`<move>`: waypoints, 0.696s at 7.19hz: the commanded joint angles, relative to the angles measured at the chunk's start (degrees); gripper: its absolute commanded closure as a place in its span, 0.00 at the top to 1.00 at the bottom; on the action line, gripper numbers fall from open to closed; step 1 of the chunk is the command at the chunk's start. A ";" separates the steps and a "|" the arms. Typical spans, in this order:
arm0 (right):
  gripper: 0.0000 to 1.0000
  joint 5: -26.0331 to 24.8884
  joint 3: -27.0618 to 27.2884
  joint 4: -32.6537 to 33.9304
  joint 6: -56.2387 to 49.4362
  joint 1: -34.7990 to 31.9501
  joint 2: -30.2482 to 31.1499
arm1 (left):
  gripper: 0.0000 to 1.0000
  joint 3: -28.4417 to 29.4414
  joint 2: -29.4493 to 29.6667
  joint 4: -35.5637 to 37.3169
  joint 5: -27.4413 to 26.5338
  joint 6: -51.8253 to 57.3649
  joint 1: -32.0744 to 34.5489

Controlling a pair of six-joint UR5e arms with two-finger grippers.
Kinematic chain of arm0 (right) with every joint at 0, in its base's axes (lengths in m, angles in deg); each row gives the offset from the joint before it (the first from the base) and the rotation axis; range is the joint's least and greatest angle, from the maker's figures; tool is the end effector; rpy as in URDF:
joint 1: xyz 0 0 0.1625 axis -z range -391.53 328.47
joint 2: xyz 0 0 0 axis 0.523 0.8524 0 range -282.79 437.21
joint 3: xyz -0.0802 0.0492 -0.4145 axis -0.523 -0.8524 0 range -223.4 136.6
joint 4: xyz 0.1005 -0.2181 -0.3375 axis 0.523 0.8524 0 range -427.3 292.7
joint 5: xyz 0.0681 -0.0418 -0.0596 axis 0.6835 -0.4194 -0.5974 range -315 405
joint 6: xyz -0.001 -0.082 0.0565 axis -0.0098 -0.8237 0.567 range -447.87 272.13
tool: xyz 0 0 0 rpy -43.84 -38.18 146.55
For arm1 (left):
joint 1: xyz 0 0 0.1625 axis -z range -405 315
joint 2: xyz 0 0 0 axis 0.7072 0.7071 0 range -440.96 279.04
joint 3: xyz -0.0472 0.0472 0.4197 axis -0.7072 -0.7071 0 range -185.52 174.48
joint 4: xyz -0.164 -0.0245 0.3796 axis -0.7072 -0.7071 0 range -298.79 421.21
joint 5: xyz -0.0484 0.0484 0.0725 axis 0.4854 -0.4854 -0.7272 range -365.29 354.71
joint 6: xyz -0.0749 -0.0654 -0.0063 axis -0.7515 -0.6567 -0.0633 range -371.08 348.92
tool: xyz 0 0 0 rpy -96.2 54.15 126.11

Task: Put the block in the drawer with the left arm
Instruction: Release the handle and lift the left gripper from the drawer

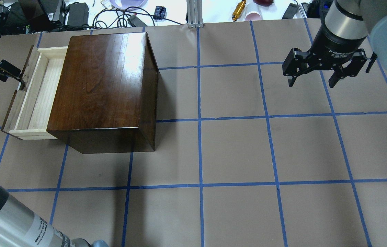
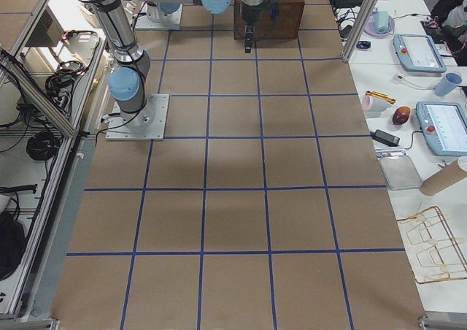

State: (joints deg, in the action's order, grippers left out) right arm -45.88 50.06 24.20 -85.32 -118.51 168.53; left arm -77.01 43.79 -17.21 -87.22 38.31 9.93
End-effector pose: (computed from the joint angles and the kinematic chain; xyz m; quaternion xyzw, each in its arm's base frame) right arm 0.1063 -0.4869 0.4721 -0.0485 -0.9988 -0.0056 0.0076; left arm 0.2875 -0.6659 0.2956 -0.1215 -0.9893 0.0173 0.0793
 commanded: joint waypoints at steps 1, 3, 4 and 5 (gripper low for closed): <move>1.00 0.00 -0.03 0.00 0.00 -0.03 0.00 | 1.00 0.21 -0.56 -0.25 -0.25 -0.34 0.00; 1.00 0.00 -0.03 0.00 0.00 -0.03 0.00 | 1.00 0.30 -1.70 -1.12 -0.33 -0.51 -0.09; 1.00 0.00 -0.03 0.00 0.00 -0.03 0.00 | 1.00 0.91 -2.05 -1.22 -1.12 -0.60 -0.79; 1.00 0.00 -0.03 0.00 0.00 -0.03 0.00 | 1.00 2.13 -2.06 -1.13 -1.91 -0.52 -2.53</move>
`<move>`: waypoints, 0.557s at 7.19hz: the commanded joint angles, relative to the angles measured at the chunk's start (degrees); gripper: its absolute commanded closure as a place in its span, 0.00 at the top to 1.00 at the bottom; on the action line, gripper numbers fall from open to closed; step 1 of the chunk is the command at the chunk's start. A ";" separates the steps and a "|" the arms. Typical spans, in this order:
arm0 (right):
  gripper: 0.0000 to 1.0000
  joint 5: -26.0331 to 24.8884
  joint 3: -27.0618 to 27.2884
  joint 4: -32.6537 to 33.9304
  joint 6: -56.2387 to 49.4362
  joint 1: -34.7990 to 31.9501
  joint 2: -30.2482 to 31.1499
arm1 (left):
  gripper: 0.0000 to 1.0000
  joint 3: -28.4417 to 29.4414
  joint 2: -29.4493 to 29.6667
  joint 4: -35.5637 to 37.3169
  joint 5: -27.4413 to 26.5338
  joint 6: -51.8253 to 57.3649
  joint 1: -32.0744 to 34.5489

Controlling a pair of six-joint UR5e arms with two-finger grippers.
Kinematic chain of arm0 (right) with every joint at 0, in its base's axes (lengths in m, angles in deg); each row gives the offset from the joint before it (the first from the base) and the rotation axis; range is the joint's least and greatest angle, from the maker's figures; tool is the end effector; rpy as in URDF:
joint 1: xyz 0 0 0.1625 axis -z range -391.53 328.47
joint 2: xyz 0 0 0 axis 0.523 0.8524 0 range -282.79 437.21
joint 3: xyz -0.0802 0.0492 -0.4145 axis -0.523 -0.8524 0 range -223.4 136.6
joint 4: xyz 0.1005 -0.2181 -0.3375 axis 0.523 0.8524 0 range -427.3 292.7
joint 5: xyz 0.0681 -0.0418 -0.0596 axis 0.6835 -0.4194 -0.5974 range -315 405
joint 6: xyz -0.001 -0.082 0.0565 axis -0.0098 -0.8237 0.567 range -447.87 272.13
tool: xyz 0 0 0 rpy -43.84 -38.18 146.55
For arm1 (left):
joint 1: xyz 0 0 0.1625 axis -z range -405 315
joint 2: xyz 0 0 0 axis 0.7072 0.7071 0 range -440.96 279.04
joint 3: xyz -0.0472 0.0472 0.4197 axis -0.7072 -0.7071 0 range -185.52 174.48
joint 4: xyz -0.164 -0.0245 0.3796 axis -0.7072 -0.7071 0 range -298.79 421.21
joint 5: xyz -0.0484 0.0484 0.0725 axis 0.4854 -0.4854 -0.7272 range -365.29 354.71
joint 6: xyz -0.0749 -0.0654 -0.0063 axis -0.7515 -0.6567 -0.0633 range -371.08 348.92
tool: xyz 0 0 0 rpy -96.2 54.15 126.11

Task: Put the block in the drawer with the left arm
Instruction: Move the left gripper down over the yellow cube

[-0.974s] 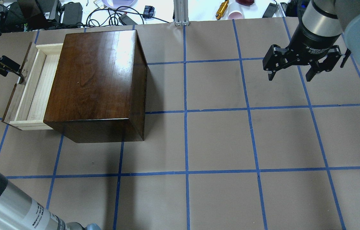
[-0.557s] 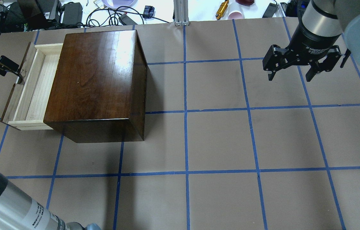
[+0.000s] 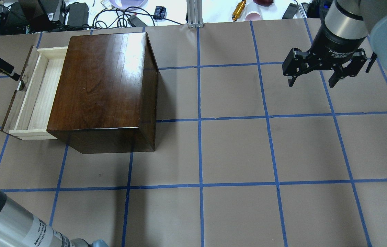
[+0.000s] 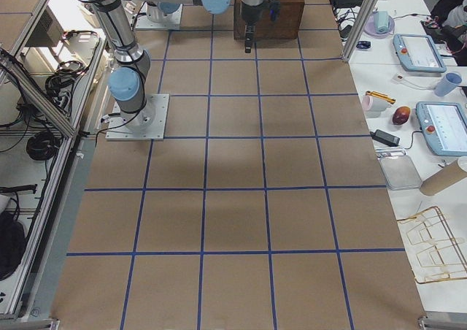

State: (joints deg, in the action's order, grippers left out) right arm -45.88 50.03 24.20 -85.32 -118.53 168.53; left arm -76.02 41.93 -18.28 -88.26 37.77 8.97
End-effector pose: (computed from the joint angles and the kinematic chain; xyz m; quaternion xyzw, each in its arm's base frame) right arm 0.1065 -0.4869 0.4724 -0.0483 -0.9988 -0.0054 0.0076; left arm 0.2981 -0.6574 0.3248 -0.1099 -0.9917 0.0229 0.0622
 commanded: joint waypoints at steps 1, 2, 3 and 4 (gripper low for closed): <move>1.00 0.00 0.00 0.00 0.00 -0.02 0.00 | 1.00 2.20 0.67 0.56 -1.14 -0.07 -3.67; 1.00 0.00 0.00 0.00 0.00 -0.02 0.00 | 1.00 2.73 1.55 0.65 -1.23 -0.16 -4.74; 1.00 0.00 0.00 0.00 0.00 -0.02 0.00 | 1.00 2.30 2.26 0.74 -2.97 -0.94 -5.10; 1.00 0.00 0.09 0.00 0.00 -0.02 0.00 | 1.00 2.12 3.05 0.83 -3.95 -2.86 -6.67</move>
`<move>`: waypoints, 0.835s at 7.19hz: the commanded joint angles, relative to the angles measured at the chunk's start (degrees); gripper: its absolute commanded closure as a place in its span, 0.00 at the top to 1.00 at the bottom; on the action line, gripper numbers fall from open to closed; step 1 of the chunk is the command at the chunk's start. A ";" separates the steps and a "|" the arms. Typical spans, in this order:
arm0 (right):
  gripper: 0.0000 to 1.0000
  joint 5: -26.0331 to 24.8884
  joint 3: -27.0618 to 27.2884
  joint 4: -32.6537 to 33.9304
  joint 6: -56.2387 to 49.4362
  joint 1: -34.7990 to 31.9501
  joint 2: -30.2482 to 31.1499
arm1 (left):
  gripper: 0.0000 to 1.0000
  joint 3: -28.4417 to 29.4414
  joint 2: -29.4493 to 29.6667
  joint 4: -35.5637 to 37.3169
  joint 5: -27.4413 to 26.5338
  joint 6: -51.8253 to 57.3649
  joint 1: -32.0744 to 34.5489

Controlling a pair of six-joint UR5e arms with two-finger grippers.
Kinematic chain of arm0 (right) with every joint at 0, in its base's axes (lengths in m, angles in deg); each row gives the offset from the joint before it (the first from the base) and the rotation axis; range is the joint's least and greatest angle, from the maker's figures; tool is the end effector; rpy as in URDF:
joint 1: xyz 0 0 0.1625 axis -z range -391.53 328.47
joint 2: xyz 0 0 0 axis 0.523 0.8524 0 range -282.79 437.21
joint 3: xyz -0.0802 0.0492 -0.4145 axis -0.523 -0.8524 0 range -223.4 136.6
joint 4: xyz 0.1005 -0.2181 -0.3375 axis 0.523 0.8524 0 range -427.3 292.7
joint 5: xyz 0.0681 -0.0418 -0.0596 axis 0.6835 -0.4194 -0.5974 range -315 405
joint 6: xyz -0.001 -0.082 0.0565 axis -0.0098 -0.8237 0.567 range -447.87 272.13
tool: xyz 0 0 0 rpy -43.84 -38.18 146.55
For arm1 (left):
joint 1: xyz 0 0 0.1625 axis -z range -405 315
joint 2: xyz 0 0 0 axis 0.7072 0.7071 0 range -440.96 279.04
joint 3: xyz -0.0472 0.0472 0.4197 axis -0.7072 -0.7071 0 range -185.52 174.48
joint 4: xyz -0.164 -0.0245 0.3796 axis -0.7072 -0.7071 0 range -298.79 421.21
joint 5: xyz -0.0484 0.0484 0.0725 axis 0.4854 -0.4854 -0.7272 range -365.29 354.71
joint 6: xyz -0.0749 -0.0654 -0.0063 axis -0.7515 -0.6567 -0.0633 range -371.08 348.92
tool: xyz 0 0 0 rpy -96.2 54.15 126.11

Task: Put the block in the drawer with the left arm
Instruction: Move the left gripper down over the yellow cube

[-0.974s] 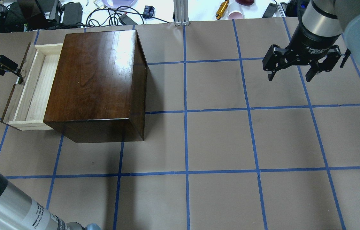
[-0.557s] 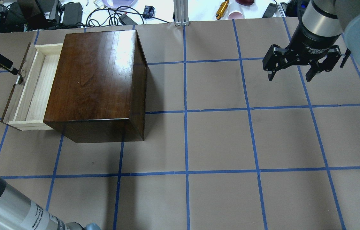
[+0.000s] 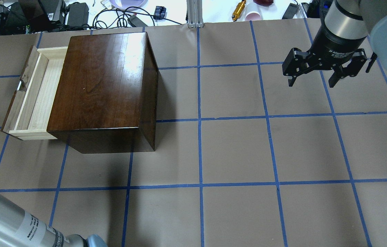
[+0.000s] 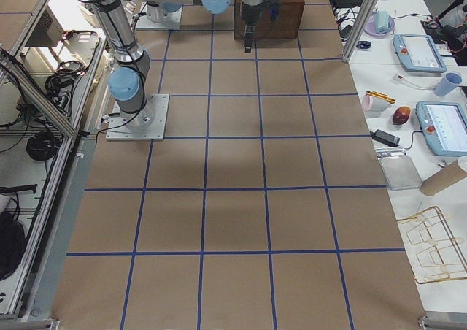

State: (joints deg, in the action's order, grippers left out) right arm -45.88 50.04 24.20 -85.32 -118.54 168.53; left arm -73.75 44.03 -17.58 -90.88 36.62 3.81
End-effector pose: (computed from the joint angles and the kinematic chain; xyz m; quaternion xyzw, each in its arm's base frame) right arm 0.1066 -0.4869 0.4723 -0.0483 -0.9988 -0.0055 0.0076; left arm 0.3692 -0.6360 0.3182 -0.0561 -0.9975 0.0145 0.0397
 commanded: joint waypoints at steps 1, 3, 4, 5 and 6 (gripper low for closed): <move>1.00 0.00 -0.01 0.00 0.00 0.09 0.00 | 1.00 -0.06 2.00 0.39 -1.68 -2.86 -2.58; 1.00 0.00 -0.01 0.00 0.00 0.00 0.00 | 1.00 -0.49 3.33 3.20 -4.40 -1.74 -4.08; 1.00 0.00 -0.01 0.00 0.00 0.00 0.00 | 1.00 -1.11 4.03 3.29 -4.32 -1.73 -4.34; 1.00 0.00 -0.01 0.00 0.00 0.00 0.00 | 1.00 -1.37 4.90 4.25 -4.40 -1.73 -4.69; 1.00 0.00 -0.01 0.00 0.00 0.00 0.00 | 1.00 -1.64 6.13 6.61 -4.49 -1.47 -4.87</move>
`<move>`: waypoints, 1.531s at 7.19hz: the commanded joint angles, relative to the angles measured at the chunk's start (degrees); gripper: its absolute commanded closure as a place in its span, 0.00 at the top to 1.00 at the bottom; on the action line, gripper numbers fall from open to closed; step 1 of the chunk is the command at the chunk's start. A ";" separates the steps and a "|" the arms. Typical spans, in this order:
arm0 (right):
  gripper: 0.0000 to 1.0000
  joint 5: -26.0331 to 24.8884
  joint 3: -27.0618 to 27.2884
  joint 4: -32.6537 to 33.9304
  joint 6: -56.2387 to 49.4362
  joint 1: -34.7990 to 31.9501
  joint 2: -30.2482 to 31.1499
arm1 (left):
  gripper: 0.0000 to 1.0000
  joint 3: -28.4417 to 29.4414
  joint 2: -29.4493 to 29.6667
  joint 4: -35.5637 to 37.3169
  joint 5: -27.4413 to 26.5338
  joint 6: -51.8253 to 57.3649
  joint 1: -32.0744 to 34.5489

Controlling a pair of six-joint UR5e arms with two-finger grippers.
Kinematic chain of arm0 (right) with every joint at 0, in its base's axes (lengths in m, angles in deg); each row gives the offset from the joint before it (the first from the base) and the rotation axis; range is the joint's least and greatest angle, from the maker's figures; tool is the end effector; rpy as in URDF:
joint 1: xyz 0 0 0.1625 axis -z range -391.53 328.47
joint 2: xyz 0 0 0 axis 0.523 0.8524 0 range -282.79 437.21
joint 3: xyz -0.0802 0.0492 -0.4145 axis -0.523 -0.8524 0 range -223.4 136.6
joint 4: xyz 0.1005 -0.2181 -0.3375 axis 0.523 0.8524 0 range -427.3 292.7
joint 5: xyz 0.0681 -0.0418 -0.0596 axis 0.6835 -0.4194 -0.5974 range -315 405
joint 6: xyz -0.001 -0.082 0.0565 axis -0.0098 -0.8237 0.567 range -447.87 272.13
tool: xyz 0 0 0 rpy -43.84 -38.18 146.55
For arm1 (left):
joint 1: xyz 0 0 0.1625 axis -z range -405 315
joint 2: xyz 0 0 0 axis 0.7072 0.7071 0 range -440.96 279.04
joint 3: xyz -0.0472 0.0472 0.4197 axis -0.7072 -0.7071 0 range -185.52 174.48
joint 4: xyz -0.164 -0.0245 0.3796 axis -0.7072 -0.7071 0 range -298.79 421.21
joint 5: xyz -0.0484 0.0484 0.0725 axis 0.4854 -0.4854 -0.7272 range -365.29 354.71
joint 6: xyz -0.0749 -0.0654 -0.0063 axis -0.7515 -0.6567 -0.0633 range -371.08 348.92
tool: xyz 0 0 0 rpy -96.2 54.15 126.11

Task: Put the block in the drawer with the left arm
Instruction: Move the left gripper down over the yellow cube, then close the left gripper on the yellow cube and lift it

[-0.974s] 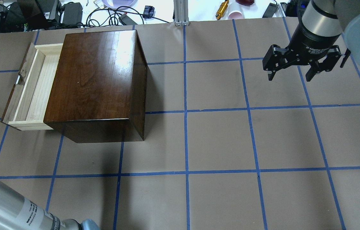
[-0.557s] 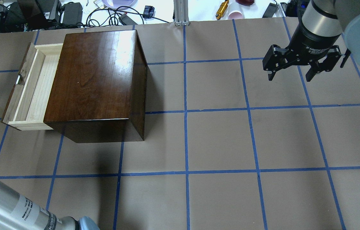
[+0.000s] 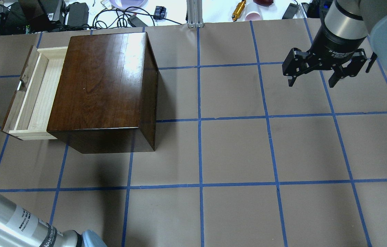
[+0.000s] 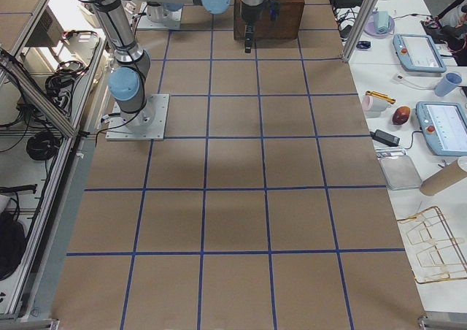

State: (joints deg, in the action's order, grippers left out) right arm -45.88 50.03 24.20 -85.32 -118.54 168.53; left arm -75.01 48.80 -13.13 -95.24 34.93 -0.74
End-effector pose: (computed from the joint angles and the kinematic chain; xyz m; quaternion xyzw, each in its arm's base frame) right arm 0.1066 -0.4869 0.4724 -0.0483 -0.9988 -0.0054 0.0076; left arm 0.4335 -0.6088 0.2542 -0.0024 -0.9995 -0.0215 0.0228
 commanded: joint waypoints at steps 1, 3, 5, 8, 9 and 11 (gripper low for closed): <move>1.00 0.00 0.00 0.00 0.00 0.00 0.00 | 1.00 -0.99 2.24 2.88 -0.05 0.31 -0.41; 1.00 0.00 0.00 0.00 0.00 0.00 0.00 | 1.00 -1.09 3.30 3.06 -0.14 0.22 -0.76; 1.00 0.00 0.00 0.00 0.00 0.00 0.00 | 1.00 -1.09 4.79 3.23 -0.14 0.05 -0.76; 1.00 0.00 0.00 0.00 0.00 0.00 0.00 | 0.74 -1.09 5.15 4.02 0.03 0.31 -0.76; 1.00 0.00 0.00 0.00 0.00 0.00 0.00 | 0.10 -1.17 5.15 4.11 -0.05 0.22 -0.76; 1.00 0.00 0.08 0.00 0.00 0.00 0.00 | 0.00 -1.00 5.06 4.20 -0.05 1.10 -0.76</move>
State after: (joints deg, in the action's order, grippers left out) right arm -45.88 50.04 24.20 -85.32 -118.54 168.53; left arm -76.10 53.94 -9.01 -95.28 35.45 -1.50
